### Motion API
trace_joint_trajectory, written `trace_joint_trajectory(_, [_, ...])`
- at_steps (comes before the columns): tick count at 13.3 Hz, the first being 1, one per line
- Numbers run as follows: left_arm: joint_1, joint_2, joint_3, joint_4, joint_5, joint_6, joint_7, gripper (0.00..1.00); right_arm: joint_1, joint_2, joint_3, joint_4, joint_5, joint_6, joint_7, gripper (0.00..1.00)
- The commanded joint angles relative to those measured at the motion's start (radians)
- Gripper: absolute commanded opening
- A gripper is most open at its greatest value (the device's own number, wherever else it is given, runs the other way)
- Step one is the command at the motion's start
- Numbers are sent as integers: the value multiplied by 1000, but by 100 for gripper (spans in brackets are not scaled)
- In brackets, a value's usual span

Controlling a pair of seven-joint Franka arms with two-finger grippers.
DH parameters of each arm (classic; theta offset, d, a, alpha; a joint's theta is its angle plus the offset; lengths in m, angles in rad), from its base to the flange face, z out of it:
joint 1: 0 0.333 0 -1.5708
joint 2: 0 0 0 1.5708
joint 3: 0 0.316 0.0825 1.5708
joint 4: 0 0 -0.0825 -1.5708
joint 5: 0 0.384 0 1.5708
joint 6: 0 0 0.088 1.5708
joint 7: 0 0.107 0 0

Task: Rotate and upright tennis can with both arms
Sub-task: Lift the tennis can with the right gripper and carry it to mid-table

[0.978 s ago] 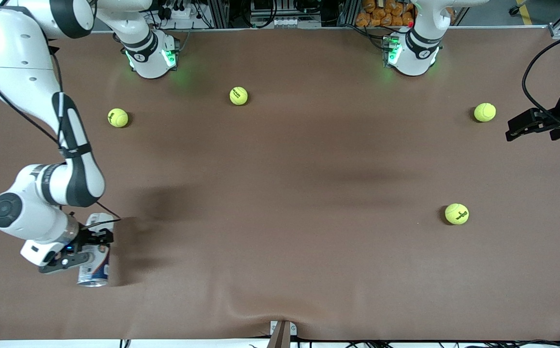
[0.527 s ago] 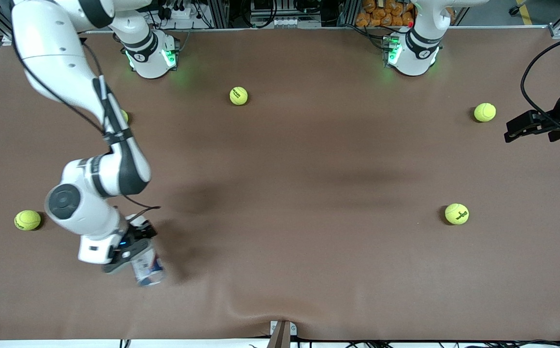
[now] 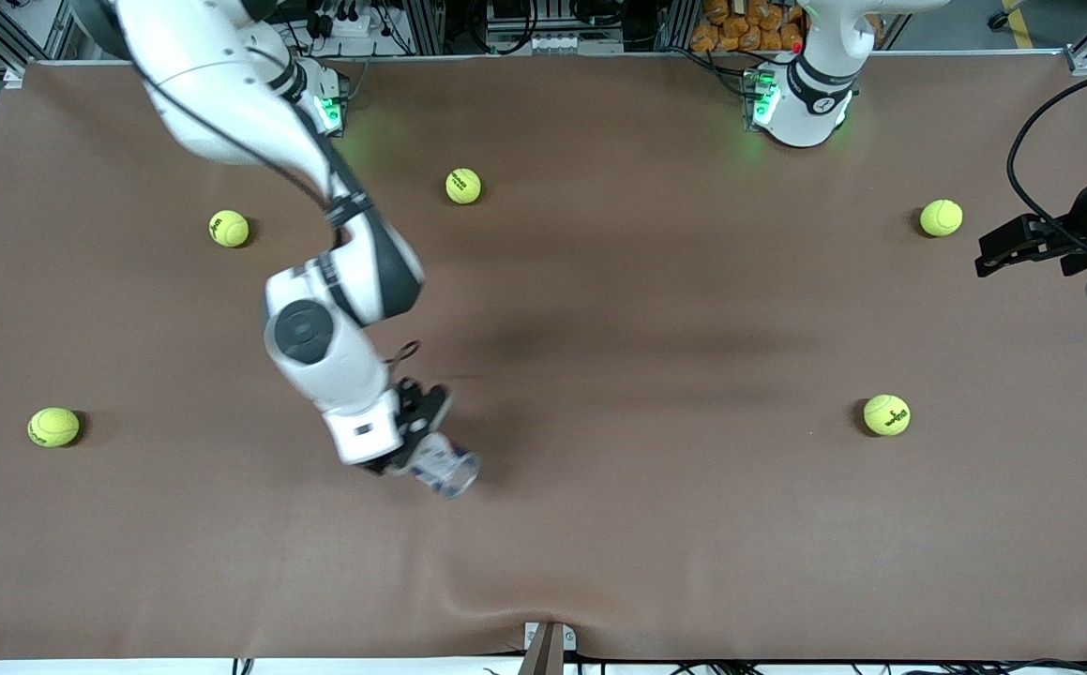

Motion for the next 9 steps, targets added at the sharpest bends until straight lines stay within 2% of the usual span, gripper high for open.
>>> trace_joint_trajectory(1, [1, 7, -2, 9, -4, 4, -11, 100, 130, -17, -11, -22, -4, 11, -24, 60])
trace_joint_trajectory(5, [7, 8, -2, 9, -6, 4, -6, 100, 290, 3, -14, -39, -15, 15, -21, 60])
trace_joint_trajectory(7, [9, 8, -2, 9, -6, 4, -2, 100, 312, 23, -16, -39, -33, 35, -21, 60])
trace_joint_trajectory(9, [9, 10, -2, 9, -6, 6, -3, 100, 313, 57, -16, -37, -101, 98, -19, 60])
